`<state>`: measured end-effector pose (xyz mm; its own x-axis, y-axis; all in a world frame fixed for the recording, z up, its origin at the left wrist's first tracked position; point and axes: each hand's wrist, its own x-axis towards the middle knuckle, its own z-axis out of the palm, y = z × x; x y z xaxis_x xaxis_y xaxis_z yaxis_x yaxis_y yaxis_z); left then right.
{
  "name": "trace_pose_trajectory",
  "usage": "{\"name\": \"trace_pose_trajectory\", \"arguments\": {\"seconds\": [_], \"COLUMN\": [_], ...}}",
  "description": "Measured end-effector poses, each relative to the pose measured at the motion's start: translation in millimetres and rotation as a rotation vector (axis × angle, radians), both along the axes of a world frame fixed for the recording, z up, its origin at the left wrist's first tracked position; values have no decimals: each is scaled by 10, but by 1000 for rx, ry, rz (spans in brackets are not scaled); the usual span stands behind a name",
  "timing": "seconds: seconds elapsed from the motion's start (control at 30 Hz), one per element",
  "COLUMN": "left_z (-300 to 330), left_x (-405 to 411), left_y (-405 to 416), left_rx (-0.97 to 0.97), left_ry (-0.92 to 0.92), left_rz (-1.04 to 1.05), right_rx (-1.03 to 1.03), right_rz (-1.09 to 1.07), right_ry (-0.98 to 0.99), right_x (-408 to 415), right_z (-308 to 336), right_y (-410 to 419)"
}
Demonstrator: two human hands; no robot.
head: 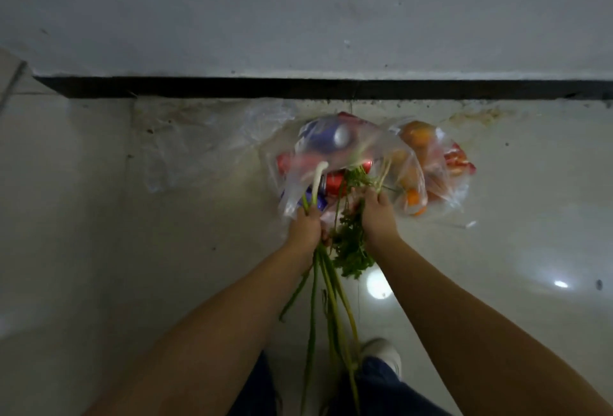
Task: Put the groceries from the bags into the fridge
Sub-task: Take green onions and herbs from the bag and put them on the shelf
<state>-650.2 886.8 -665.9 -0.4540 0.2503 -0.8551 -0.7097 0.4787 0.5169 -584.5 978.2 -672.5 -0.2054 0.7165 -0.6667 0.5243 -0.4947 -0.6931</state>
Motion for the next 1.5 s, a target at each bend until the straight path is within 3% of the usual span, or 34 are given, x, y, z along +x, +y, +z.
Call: {"name": "trace_pose_trajectory", "arguments": {"seconds": [0.1,0.23,0.53,0.7,0.93,1.2,1.5], "left_z": [638,1547,3740,4810,6163,7211,7737], "left_x": [119,212,140,421,1281,3230,6208], "left_y": [-154,-146,461,784,1069,1004,-284], "left_rx": [4,33,137,199,431,671,856], "left_ry": [-86,-140,-13,79,149,112,-28], "left_rz": [8,-12,-140,-330,-652,-1128,-1533], "right_rx": [-90,-141,-86,-8,139,390,563], "right_rz": [-115,-103,-164,-315,-598,-988,-1369], "right_ry": [27,39,195,222,348,355,198], "right_x": [168,288,707,1203,2159,4190,6780], "right_z": [550,1413,3677,4797,6074,7094,7697], "right_y": [5,-22,404,586,366,-544,-2451]}}
